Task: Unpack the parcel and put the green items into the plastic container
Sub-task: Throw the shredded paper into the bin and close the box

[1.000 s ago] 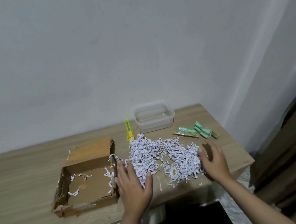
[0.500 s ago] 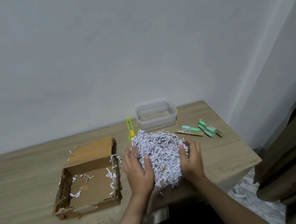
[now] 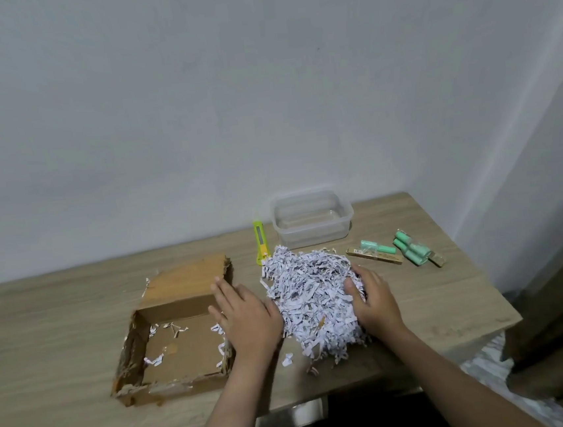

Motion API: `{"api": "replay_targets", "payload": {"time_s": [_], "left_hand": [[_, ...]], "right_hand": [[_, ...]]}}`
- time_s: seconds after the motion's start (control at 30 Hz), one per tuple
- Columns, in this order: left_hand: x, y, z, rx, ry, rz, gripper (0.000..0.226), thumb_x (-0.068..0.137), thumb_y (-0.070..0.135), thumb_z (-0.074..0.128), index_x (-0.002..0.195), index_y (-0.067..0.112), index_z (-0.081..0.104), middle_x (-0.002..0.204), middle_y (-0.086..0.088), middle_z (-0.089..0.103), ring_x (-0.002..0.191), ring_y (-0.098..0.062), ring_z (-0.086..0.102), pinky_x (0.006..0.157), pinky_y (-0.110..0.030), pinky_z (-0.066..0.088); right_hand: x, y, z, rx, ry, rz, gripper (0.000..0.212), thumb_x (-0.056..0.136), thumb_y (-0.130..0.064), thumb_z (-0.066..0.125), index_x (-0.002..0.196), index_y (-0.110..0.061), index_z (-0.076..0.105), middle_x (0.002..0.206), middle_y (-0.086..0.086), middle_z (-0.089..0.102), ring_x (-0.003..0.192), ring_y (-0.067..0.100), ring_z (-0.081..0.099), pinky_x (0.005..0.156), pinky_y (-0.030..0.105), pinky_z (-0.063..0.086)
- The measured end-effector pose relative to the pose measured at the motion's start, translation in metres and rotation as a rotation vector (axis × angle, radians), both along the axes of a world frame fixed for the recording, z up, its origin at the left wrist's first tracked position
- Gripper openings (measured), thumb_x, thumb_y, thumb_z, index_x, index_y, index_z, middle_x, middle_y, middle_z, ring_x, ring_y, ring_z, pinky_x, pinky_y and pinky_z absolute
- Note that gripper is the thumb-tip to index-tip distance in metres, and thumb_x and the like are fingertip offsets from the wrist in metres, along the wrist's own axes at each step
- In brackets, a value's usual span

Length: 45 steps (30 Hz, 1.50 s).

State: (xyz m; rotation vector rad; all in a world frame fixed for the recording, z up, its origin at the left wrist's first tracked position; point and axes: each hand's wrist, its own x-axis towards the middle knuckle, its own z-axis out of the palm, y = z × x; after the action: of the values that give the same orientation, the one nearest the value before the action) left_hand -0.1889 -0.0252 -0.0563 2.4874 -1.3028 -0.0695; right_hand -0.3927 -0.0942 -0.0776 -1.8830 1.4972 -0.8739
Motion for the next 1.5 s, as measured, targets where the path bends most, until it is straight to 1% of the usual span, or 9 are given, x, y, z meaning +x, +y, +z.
{"api": "replay_targets", "payload": {"time_s": [0.3, 0.43, 0.57, 0.77, 0.9, 1.0, 1.1, 1.27, 1.5], "left_hand": [[0.019, 0.018, -0.003, -0.004, -0.096, -0.13, 0.062, 0.074, 0.004, 0.064, 0.129, -0.016, 0.043, 0.141, -0.028, 0.041, 0.137, -0.041, 0.029, 0.111, -0.056, 0.014], [0.039, 0.016, -0.002, -0.215, -0.138, -0.242, 0.044, 0.05, -0.027, 0.057, 0.092, -0.018, 0.065, 0.103, -0.032, 0.065, 0.098, -0.049, 0.059, 0.087, -0.05, 0.051], [0.049, 0.012, 0.01, -0.322, -0.169, -0.34, 0.028, 0.048, -0.022, 0.054, 0.068, -0.01, 0.07, 0.078, -0.022, 0.072, 0.068, -0.039, 0.064, 0.064, -0.04, 0.057], [0.001, 0.005, 0.022, -0.426, 0.292, -0.497, 0.025, 0.081, -0.004, 0.063, 0.103, 0.004, 0.072, 0.12, -0.001, 0.064, 0.107, -0.016, 0.063, 0.096, -0.028, 0.048], [-0.023, 0.003, 0.016, -0.384, 0.63, -0.612, 0.037, 0.089, 0.015, 0.059, 0.125, 0.008, 0.059, 0.141, 0.007, 0.045, 0.123, -0.009, 0.053, 0.098, -0.026, 0.048], [-0.023, 0.003, 0.012, -0.521, 0.533, -0.558, 0.04, 0.087, 0.028, 0.055, 0.122, 0.013, 0.063, 0.132, 0.003, 0.058, 0.123, -0.005, 0.052, 0.102, -0.032, 0.046], [-0.014, -0.005, 0.016, -0.609, 0.451, -0.438, 0.042, 0.083, 0.039, 0.053, 0.115, 0.016, 0.066, 0.125, 0.003, 0.061, 0.118, -0.012, 0.053, 0.1, -0.038, 0.044], [0.012, -0.044, 0.015, -0.28, 0.525, -0.419, 0.068, 0.078, 0.065, 0.052, 0.139, 0.036, 0.04, 0.153, 0.004, 0.029, 0.139, -0.016, 0.028, 0.109, -0.048, 0.03], [0.029, -0.049, -0.002, -0.137, 0.469, -0.491, 0.071, 0.077, 0.078, 0.035, 0.14, 0.046, 0.032, 0.154, 0.001, 0.029, 0.146, -0.02, 0.011, 0.116, -0.05, 0.015]], "right_hand": [[-0.001, 0.003, 0.001, -0.003, 0.002, 0.011, 0.071, 0.083, -0.065, 0.027, 0.133, -0.017, 0.046, 0.132, 0.002, 0.054, 0.125, 0.02, 0.043, 0.108, 0.048, 0.034], [-0.002, 0.004, 0.003, -0.011, 0.01, 0.008, 0.07, 0.084, -0.064, 0.029, 0.133, -0.017, 0.046, 0.131, 0.003, 0.054, 0.125, 0.021, 0.043, 0.108, 0.044, 0.033], [-0.002, 0.004, 0.003, -0.011, 0.019, 0.004, 0.073, 0.083, -0.066, 0.027, 0.133, -0.016, 0.046, 0.131, 0.003, 0.054, 0.124, 0.021, 0.043, 0.106, 0.04, 0.034], [0.0, 0.005, 0.001, 0.024, -0.013, 0.005, 0.06, 0.088, -0.057, 0.036, 0.133, -0.019, 0.045, 0.134, 0.002, 0.052, 0.128, 0.021, 0.041, 0.109, 0.048, 0.032], [-0.002, 0.004, 0.007, 0.025, -0.113, 0.04, 0.055, 0.088, -0.052, 0.042, 0.133, -0.019, 0.045, 0.131, 0.003, 0.051, 0.122, 0.016, 0.047, 0.102, 0.037, 0.04], [-0.001, -0.008, 0.011, 0.038, -0.138, 0.043, 0.053, 0.091, -0.049, 0.043, 0.135, -0.02, 0.043, 0.134, 0.003, 0.049, 0.124, 0.014, 0.046, 0.102, 0.03, 0.037], [0.009, -0.017, 0.009, 0.081, -0.059, 0.101, 0.06, 0.091, -0.056, 0.037, 0.138, -0.021, 0.039, 0.142, 0.0, 0.045, 0.133, 0.016, 0.037, 0.113, 0.044, 0.026], [0.021, -0.01, 0.017, 0.125, -0.223, 0.221, 0.056, 0.09, -0.044, 0.051, 0.14, -0.026, 0.034, 0.14, -0.011, 0.037, 0.136, 0.012, 0.034, 0.115, 0.037, 0.027], [-0.005, 0.029, 0.021, -0.036, 0.259, 0.379, 0.125, 0.05, -0.087, 0.058, 0.143, -0.043, -0.012, 0.158, -0.005, -0.011, 0.144, 0.014, -0.007, 0.112, 0.05, -0.001]]}}
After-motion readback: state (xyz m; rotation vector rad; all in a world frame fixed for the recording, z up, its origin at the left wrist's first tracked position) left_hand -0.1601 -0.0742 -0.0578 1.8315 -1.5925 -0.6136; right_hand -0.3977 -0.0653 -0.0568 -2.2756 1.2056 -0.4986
